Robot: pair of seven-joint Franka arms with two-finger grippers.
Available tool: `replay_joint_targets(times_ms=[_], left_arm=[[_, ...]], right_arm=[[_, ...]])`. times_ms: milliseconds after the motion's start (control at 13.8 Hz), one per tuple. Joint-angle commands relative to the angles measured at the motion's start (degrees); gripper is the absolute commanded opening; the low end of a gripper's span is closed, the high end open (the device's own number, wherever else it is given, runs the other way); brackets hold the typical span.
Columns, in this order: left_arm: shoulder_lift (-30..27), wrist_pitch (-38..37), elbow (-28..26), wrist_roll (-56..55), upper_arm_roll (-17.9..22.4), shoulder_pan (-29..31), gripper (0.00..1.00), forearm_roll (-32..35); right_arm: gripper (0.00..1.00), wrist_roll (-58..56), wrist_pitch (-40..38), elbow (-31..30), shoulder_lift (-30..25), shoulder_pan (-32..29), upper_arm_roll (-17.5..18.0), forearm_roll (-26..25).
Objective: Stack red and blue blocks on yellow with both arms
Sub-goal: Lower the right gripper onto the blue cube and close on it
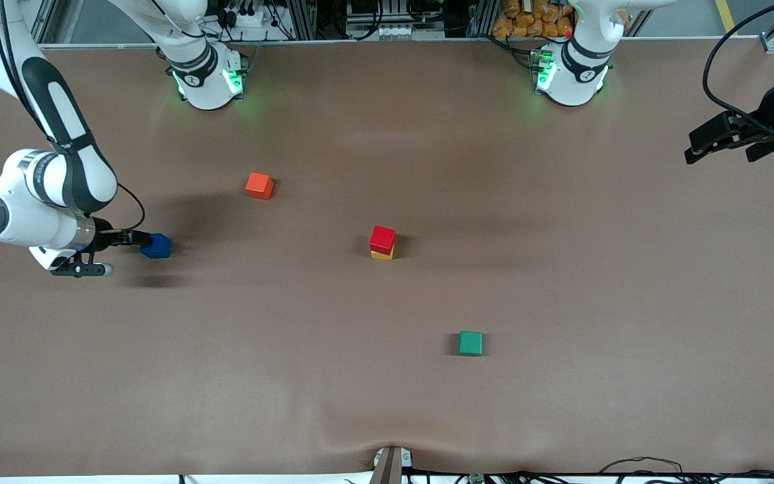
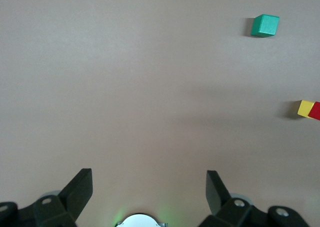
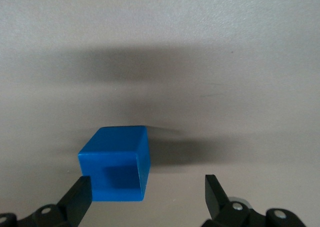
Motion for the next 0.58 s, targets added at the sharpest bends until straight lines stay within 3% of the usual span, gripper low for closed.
replay_joint_targets(times_ms=[0,508], left_arm=[[-0.9,-0.3,0.2,0.3,0.3,-0.4,1.00,2.3],[-1.1,-0.5,0.6,0.7,0.4,0.5,1.00,1.4]], right_arm=[[1.00,3.2,1.2,-1.3,-0.6,0.5,1.1,-0.3],[1.00,3.6,6.0,-4.4,-0.6,2.5,1.1,-0.6]])
